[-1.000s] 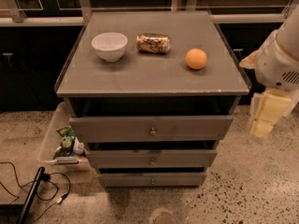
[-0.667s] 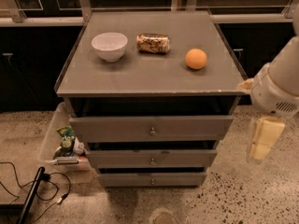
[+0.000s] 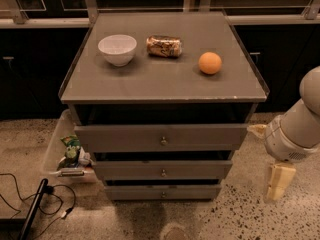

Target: Open bottom drawer

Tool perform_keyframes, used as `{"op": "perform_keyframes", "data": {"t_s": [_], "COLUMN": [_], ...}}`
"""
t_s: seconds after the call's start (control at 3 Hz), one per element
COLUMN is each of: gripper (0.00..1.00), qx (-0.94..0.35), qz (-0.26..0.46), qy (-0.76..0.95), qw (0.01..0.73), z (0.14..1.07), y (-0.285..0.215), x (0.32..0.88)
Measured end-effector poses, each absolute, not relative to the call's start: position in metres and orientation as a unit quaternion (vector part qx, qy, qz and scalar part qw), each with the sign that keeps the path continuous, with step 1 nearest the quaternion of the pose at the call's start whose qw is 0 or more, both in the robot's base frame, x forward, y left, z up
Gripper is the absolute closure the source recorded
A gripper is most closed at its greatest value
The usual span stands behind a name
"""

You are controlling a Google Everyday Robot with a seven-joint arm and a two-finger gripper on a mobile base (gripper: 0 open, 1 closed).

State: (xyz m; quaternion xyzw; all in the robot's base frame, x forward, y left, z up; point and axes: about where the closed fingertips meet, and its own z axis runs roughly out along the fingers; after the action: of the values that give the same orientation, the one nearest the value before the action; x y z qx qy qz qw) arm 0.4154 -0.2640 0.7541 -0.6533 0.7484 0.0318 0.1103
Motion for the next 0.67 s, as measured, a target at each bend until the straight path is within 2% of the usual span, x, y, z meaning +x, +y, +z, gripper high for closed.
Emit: {"op": "perform_keyframes", "data": {"t_s": [0.33,0.67], "gripper": [0.0,0.0], "qx": [-0.657,-0.655], "qz": [0.037,0.053], "qy": [0.745,0.747], "qw": [0.11,0.101], "z": [0.741,0.68], "y": [-0.264,-0.276], "x": [0.415,0.419]}}
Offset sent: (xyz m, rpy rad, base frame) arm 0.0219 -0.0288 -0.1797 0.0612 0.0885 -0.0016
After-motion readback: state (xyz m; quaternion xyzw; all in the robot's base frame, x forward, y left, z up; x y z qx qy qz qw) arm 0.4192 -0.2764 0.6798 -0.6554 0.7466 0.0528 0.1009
